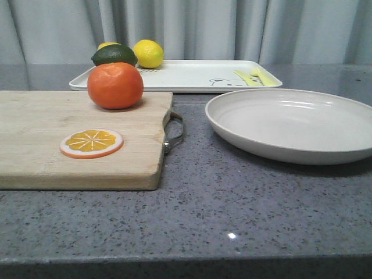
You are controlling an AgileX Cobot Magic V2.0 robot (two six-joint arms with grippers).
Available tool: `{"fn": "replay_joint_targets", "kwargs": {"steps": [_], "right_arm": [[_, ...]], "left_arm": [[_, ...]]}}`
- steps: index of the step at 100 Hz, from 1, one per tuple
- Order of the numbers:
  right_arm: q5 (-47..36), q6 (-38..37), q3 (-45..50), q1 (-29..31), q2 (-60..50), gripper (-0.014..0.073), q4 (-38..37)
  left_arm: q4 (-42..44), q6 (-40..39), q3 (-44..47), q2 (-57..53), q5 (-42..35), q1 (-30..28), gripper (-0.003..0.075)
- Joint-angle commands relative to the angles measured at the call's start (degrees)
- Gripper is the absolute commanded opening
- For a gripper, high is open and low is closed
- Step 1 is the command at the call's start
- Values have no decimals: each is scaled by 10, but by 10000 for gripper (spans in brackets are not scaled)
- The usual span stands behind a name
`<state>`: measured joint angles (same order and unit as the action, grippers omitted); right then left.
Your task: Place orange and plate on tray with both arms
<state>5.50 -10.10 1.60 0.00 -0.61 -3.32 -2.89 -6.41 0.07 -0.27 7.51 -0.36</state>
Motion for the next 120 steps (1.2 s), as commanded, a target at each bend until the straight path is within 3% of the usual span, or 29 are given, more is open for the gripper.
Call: {"fn": "replay_joint_targets", "kwargs": {"steps": [1,68,90,120], "right_arm": [[-42,2,0,3,-12,-68,-5],[-49,2,0,3,-12,-68,-5],[-91,2,0,3,-12,-68,-4],[-67,2,-23,1,-5,-68,-5]], "left_arm": [[-5,-1,12,-17,-47,-2,-19],[-5,-1,12,-17,-49,-2,-19],[-5,-1,12,-17,-102,-2,-19],[-5,-1,-8,-15,-106,-2,-19]]}}
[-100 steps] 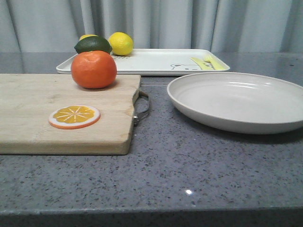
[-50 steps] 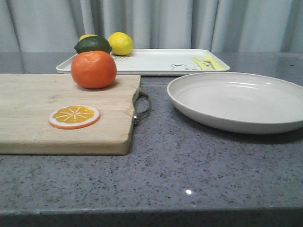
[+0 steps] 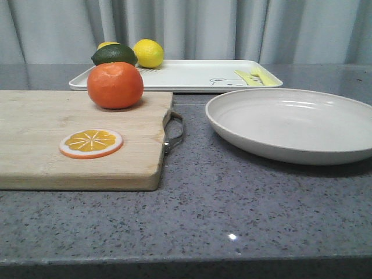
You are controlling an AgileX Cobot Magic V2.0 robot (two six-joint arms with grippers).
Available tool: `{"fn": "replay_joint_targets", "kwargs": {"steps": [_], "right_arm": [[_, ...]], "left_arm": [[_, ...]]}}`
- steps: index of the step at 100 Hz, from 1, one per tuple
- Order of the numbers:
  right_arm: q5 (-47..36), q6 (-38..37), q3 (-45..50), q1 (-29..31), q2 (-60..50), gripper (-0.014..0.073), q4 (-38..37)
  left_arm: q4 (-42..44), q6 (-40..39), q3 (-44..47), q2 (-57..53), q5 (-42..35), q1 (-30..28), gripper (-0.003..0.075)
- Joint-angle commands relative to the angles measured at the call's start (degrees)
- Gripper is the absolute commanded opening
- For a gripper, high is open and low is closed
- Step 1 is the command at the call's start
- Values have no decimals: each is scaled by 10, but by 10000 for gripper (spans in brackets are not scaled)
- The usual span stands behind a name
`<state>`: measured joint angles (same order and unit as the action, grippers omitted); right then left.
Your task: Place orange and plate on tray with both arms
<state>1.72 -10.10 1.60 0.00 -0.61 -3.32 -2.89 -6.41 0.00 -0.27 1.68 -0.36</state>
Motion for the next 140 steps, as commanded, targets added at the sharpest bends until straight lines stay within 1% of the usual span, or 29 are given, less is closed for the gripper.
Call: {"fn": "replay_joint_targets", "kwargs": {"steps": [1,18,56,69,85,93,100,124,130,140], "right_arm": [[-27,2,-25,1,-3,-68,-5],[24,3,-82,1,43,-68,-17],[26,3,-212,1,221,-66,-17],[33,3,-257,1,285,-66,-17],[61,3,-307,1,344,-66,-17],[64,3,-323,1,356,-66,-17],[50,3,-323,1,359,-67,-17],[48,2,-323,1,359,-67,-16],[48,2,-323,1,359,-67,-16],[48,2,-323,1,359,-67,-16]], "left_arm": [[-5,-1,-10,-13,-48,-2,-19],[-5,-1,-59,25,-39,-2,-19],[-5,-2,-192,196,-40,3,-19],[-5,-2,-225,255,-40,15,-19],[-5,-2,-251,305,-47,27,-19],[-5,-2,-252,317,-57,27,-19],[-5,-2,-252,321,-72,27,-19],[-5,-2,-253,326,-93,27,-19],[-5,-2,-259,336,-89,27,-19],[-5,-2,-286,363,-56,27,-18]]}}
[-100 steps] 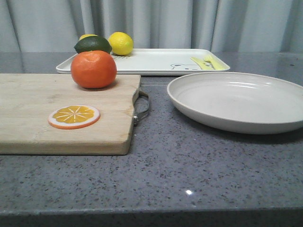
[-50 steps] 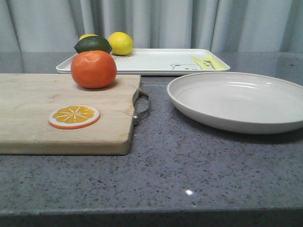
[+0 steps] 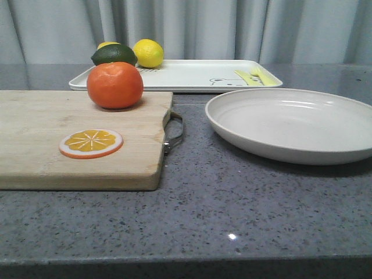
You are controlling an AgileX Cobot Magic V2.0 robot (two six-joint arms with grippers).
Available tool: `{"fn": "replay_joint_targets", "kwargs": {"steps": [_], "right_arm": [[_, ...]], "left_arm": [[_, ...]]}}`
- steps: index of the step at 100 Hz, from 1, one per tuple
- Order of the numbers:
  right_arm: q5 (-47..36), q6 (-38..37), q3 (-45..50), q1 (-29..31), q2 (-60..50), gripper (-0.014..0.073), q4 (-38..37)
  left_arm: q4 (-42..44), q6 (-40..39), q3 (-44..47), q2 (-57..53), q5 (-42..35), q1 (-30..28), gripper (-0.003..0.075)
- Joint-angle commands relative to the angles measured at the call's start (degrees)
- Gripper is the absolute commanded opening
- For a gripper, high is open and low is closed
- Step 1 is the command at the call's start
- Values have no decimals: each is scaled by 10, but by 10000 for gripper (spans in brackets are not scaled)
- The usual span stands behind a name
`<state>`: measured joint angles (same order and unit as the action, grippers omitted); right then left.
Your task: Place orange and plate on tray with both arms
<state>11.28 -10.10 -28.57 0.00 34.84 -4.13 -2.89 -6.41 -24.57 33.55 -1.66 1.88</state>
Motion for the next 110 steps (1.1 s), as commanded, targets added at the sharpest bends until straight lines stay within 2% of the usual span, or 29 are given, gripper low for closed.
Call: {"fn": "replay_joint_targets", "kwargs": {"steps": [1,11,21,28,45,54,64,110], "right_arm": [[-48,2,-22,1,4,-67,-8],[-48,2,-22,1,4,-67,-8],[-48,2,-22,1,4,-67,-8],[-48,2,-22,1,4,-67,-8],[-48,2,-22,1,4,-67,-8],[-48,2,-22,1,4,-67,-8],[-48,2,-22,1,4,-67,-8],[-48,2,-22,1,4,-67,-8]], "left_arm": [[-5,-2,-43,30,-19,4,-18],[-21,-3,-79,66,22,4,-10],[-22,-3,-115,101,50,4,65],[-22,-3,-136,123,56,4,171],[-29,-3,-178,167,69,6,500],[-29,-3,-202,188,88,20,601],[-29,-3,-231,214,120,47,637],[-49,-3,-406,375,285,195,629]]}}
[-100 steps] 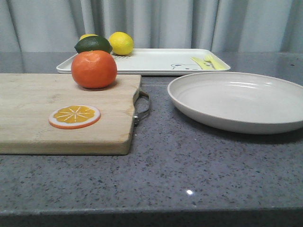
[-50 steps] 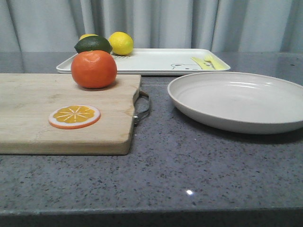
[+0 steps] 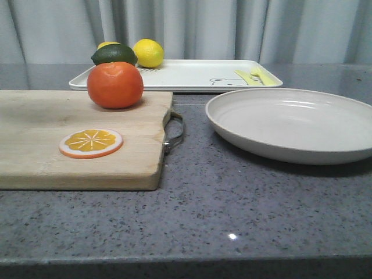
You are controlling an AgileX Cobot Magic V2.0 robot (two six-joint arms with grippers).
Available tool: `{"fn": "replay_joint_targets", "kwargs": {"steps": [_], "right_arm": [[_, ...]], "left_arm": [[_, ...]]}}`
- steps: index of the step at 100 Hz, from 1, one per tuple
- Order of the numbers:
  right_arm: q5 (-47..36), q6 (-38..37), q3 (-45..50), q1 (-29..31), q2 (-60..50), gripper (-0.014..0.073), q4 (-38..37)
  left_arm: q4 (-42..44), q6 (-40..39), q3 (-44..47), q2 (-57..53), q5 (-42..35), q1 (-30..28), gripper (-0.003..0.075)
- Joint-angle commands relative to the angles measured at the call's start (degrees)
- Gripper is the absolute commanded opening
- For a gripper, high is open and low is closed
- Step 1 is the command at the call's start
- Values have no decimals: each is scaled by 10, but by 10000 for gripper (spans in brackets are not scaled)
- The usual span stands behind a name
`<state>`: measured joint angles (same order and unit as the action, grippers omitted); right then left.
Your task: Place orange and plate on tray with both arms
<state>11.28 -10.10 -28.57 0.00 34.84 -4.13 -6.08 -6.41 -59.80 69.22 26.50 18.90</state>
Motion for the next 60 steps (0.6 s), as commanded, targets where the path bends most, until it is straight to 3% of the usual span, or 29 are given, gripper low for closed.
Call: {"fn": "replay_joint_targets", "kwargs": {"steps": [1,39,60], "right_arm": [[-48,2,-22,1,4,-67,-8],[-48,2,-22,1,4,-67,-8],[-48,2,-22,1,4,-67,-8]], "left_arm": [[-16,-3,-57,24,7,27,629],[-26,1,-207,170,158,64,629],[-47,15,-242,222,189,64,629]]}}
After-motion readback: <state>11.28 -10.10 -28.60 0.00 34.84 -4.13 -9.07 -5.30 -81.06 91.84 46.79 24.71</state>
